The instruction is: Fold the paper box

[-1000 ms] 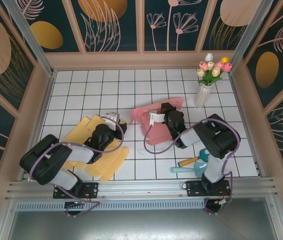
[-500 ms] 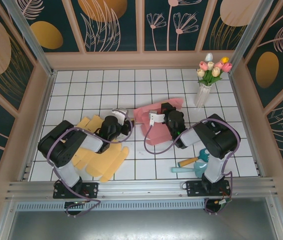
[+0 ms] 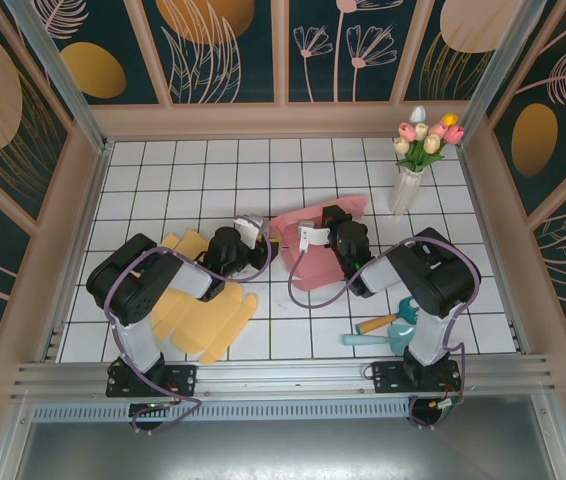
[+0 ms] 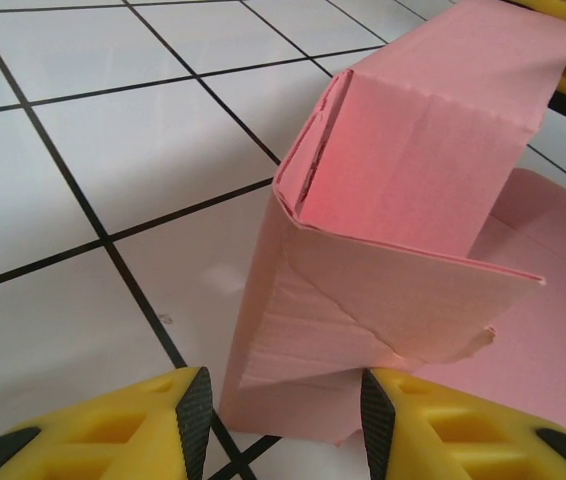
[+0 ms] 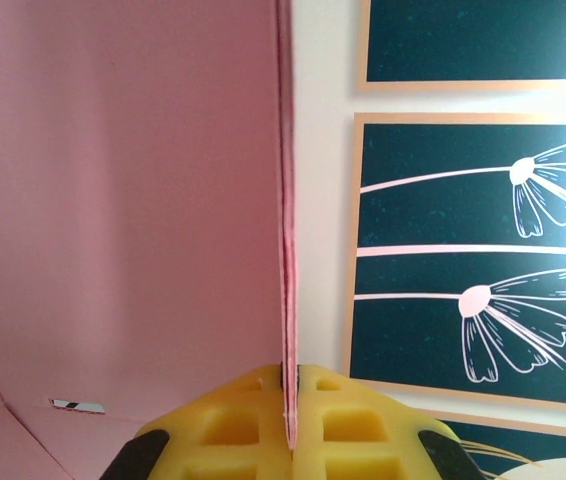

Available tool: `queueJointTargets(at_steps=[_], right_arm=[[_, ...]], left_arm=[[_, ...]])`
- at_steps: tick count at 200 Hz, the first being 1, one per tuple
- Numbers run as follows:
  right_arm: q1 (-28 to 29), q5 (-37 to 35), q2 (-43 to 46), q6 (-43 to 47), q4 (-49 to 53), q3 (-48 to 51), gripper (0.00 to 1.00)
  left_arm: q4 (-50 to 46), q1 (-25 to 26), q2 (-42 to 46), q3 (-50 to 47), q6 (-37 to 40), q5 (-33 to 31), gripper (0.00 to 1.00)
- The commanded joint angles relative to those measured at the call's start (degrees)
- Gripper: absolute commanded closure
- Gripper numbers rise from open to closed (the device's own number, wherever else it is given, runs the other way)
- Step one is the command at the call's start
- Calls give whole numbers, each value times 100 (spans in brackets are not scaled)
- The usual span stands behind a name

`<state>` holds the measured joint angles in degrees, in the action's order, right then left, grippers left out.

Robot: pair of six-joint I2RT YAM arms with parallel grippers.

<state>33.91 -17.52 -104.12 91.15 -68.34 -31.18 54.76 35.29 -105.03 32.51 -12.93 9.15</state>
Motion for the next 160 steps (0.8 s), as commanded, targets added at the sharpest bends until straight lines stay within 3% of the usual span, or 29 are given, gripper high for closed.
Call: queueJointTargets(at_steps=[1, 88, 160], right_arm=[[24, 122, -229, -34, 414, 147, 100], [76, 47, -336, 52, 295, 156, 100], [104, 68, -275, -55, 302, 148, 100]], left_arm=[[348, -20, -138, 162, -198, 392, 54], [730, -3, -487, 356, -721, 929, 61], [792, 257, -464, 456, -889, 660, 59]])
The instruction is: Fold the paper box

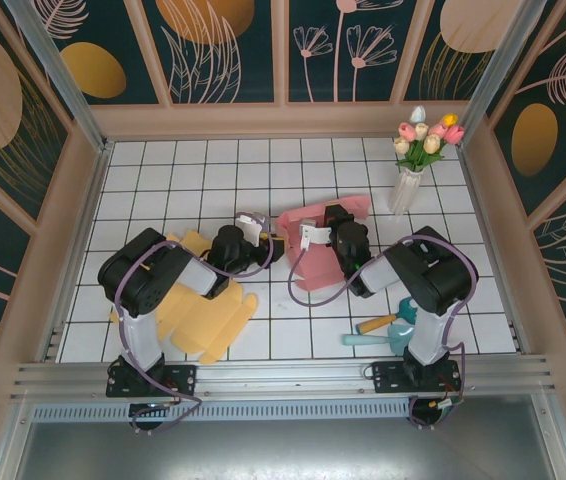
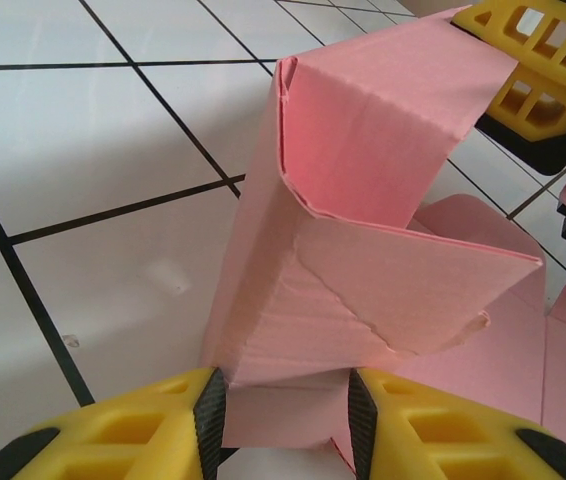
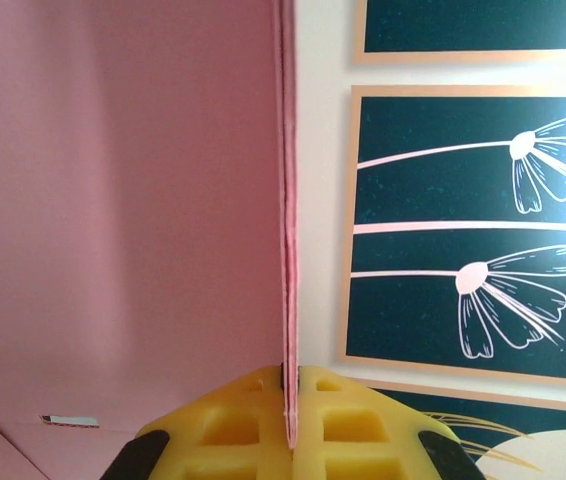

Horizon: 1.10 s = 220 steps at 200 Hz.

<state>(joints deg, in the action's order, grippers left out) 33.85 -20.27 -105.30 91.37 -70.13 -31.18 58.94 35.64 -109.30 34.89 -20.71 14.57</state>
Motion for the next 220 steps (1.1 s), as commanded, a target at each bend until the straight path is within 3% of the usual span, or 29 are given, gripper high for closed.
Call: queueJointTargets(at_steps=[1, 100, 220], right_arm=[[112, 342, -153, -81, 482, 148, 100], [188, 399, -9, -227, 541, 200, 100], [214, 568, 123, -392, 966, 166, 100]], left_arm=[[369, 223, -34, 218, -110, 113, 59], [-283, 497, -239, 783, -240, -1278, 57], [-449, 488, 105, 533, 429, -1934, 51]])
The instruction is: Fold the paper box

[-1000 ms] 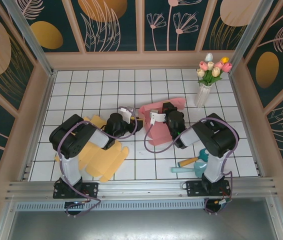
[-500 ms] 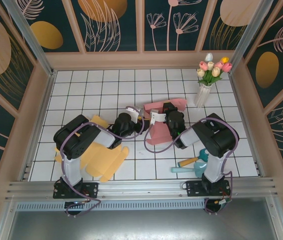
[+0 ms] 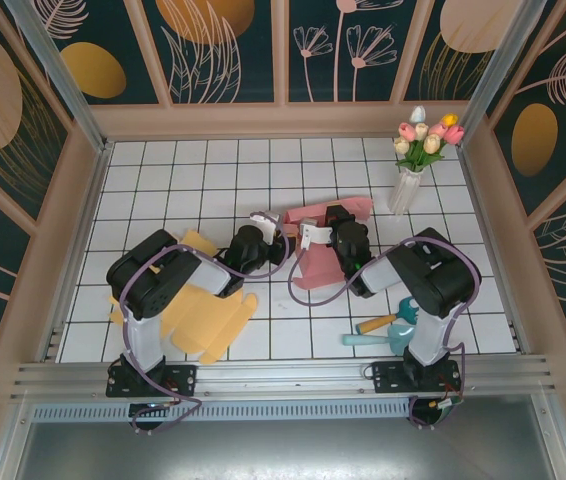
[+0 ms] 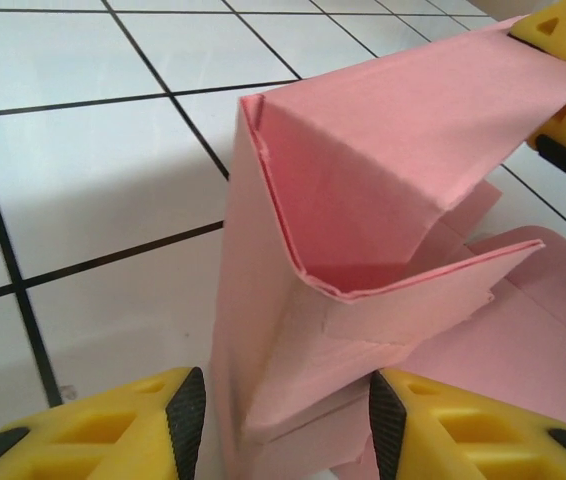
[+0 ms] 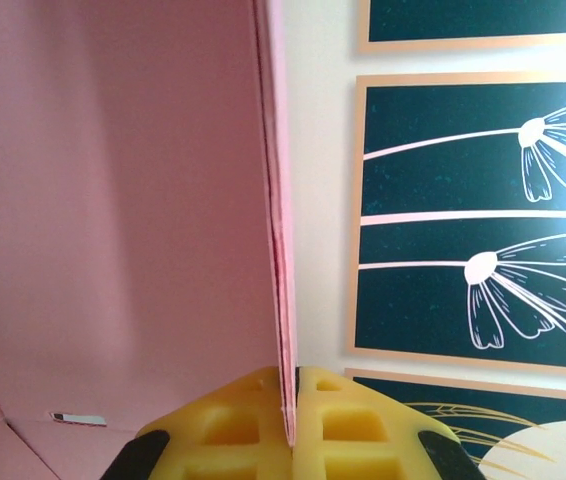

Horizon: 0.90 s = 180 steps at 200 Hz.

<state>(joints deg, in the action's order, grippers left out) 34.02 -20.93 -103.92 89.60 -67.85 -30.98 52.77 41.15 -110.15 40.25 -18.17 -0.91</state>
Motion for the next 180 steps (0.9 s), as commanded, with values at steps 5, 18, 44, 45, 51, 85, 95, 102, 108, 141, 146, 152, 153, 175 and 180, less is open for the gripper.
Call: queueJointTargets(at_steps=[5, 18, 44, 45, 51, 85, 95, 102, 108, 141, 146, 152, 153, 175, 180], right_arm=[[201, 634, -13, -223, 739, 145, 100], [203, 622, -13, -233, 763, 154, 100], [205, 620, 4, -238, 805, 155, 100], [203, 623, 4, -235, 802, 154, 100], [194, 632, 4, -233, 821, 154, 100], [208, 643, -4, -259, 865, 126, 100], [208, 636, -12, -268, 865, 132, 100], [215, 635, -16, -274, 866, 136, 100], [217, 640, -26, -277, 864, 136, 100], [220, 630, -74, -294, 879, 101, 100], [228, 625, -69, -296, 879, 101, 100], [232, 633, -62, -305, 882, 106, 100], [230, 633, -60, -304, 880, 108, 100], [254, 668, -34, -327, 914, 119, 100], [253, 676, -32, -336, 929, 119, 100]], left_arm=[[160, -59, 179, 25, 128, -437, 51], [52, -63, 160, 103, -48, -794, 51], [298, -63, 186, -14, -165, -878, 51], [310, -63, 186, -20, -167, -864, 51], [365, -64, 207, -53, -175, -805, 51], [518, -63, 372, -213, -211, -814, 51], [483, -61, 421, -227, -165, -875, 51], [414, -63, 455, -212, -131, -910, 51], [362, -63, 470, -188, -111, -889, 51], [505, -54, 421, -213, -201, -672, 51], [537, -56, 406, -209, -222, -678, 50], [564, -54, 383, -210, -232, -695, 51], [566, -54, 377, -210, -236, -698, 50], [614, -51, 336, -162, -308, -705, 50], [642, -49, 330, -177, -345, -679, 51]])
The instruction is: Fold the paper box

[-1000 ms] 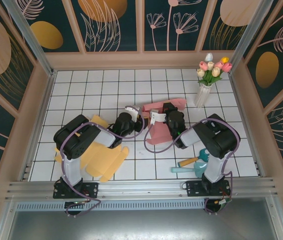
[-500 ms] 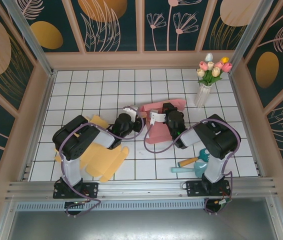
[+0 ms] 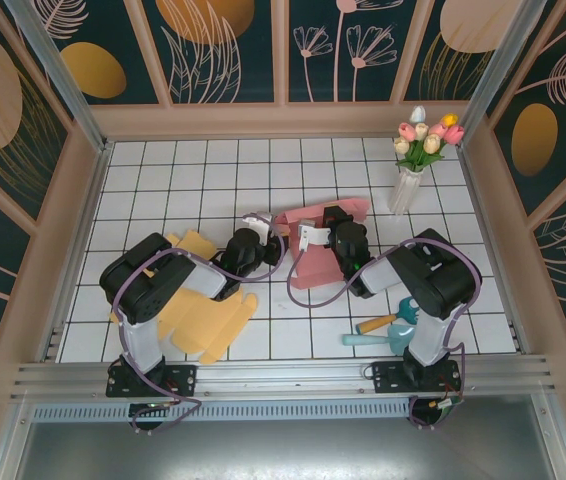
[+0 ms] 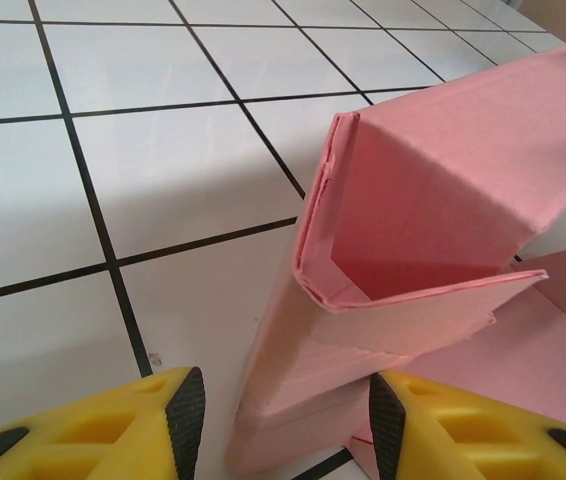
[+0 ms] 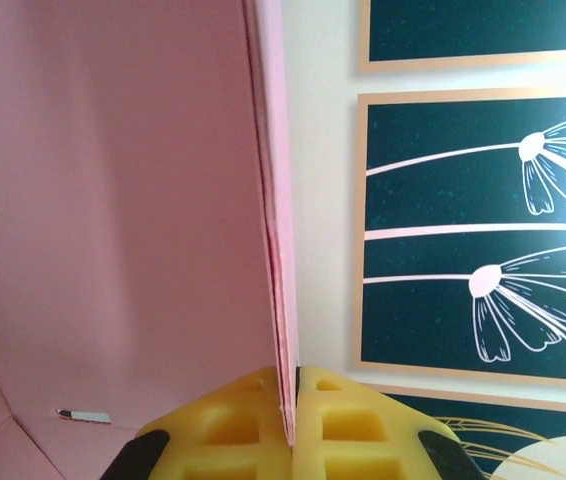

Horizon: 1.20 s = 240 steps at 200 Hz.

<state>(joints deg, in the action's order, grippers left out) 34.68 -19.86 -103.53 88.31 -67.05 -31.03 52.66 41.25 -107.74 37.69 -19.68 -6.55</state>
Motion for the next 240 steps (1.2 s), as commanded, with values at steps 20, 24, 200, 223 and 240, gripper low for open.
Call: queueJointTargets(at_steps=[20, 24, 200, 223, 240], right_arm=[[196, 597, -39, -281, 905, 97, 100], [192, 599, -39, -287, 908, 97, 100], [192, 1044, 245, -921, 1282, 115, 100], [189, 1041, 254, -964, 1407, 58, 100], [188, 1070, 271, -1001, 1472, 28, 100]], left_arm=[[883, -58, 88, 18, -305, 196, 50], [914, -58, 91, 12, -317, 263, 50], [903, -61, -466, 319, -122, 248, 53], [1112, -57, -527, 176, -69, 279, 55], [1345, -53, -573, 51, -12, 356, 55]])
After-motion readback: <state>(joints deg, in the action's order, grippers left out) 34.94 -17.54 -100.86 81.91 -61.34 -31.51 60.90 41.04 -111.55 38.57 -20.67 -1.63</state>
